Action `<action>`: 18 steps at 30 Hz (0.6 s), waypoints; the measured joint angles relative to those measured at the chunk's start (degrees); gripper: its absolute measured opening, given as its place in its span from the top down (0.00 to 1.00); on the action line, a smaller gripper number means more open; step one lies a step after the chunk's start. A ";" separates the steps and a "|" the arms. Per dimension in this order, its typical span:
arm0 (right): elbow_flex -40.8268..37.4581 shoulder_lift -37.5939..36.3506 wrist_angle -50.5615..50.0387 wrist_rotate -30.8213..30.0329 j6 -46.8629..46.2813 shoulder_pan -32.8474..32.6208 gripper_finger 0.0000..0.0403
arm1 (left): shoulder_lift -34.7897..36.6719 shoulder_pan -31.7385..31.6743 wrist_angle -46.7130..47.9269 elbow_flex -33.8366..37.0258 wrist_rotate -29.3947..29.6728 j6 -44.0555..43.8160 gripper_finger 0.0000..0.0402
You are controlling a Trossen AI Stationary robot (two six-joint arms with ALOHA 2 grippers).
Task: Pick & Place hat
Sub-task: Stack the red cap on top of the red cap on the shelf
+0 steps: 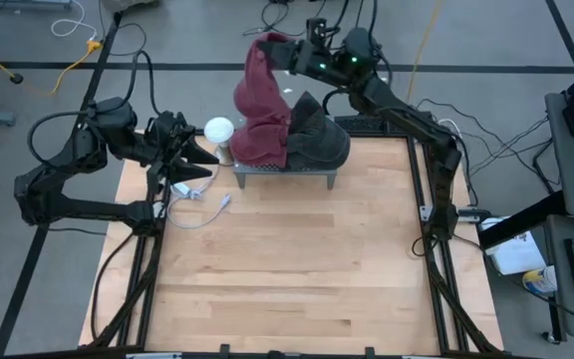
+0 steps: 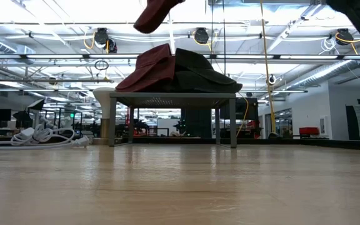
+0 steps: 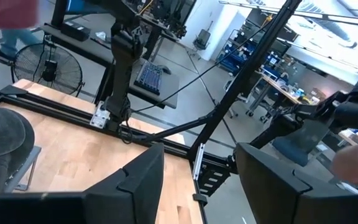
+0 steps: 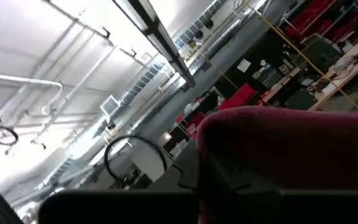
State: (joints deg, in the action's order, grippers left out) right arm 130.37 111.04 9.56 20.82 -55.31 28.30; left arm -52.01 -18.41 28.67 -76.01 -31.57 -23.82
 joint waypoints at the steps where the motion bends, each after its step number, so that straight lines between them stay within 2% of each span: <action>1: 0.22 0.76 0.91 -0.13 -0.67 0.04 1.00 | 0.02 0.00 0.00 0.00 -0.04 0.04 0.48; 5: 0.28 2.58 2.58 -0.03 -3.06 0.08 1.00 | 0.17 0.00 0.04 0.00 -0.07 0.18 0.46; 18: -0.73 4.07 -8.21 2.14 -1.17 -0.24 1.00 | 0.22 0.00 0.35 0.00 -0.09 0.88 0.52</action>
State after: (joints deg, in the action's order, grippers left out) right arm 129.65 115.11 1.35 22.96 -56.48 28.05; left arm -51.79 -18.41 29.01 -76.01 -31.66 -22.94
